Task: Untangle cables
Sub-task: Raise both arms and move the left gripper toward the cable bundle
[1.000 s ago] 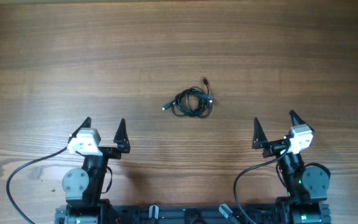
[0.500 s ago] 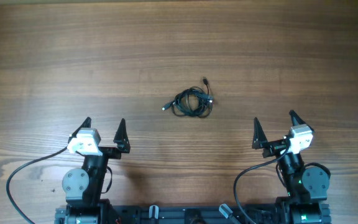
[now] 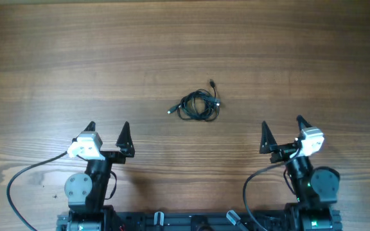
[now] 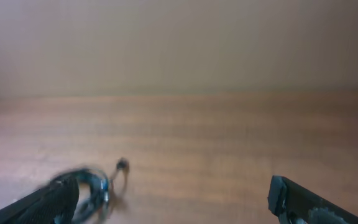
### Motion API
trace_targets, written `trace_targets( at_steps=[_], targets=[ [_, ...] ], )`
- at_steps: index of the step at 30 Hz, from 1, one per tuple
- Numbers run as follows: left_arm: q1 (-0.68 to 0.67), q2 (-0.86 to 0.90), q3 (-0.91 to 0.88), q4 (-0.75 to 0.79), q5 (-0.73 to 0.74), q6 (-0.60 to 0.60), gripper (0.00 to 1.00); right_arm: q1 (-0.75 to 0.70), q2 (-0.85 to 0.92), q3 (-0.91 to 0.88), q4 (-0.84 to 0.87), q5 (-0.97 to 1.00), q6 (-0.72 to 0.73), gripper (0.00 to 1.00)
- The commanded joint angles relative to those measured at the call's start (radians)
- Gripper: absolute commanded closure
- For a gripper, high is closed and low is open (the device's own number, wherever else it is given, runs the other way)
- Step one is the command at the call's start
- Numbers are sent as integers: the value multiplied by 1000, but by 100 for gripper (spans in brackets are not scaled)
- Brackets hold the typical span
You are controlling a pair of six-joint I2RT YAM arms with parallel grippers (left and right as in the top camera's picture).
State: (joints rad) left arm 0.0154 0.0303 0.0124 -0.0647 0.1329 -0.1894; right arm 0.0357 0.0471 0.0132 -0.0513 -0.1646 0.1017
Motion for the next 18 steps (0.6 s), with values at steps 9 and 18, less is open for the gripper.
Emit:
trace_targets(
  at_steps=[9,18],
  targets=[
    [6,335,243,-77,16,-62,0,-5,285,219,-107,-43,31,0],
    [6,732,524,-270,20,-54,0,-5,596,494,-333,-43,29,0]
  ],
)
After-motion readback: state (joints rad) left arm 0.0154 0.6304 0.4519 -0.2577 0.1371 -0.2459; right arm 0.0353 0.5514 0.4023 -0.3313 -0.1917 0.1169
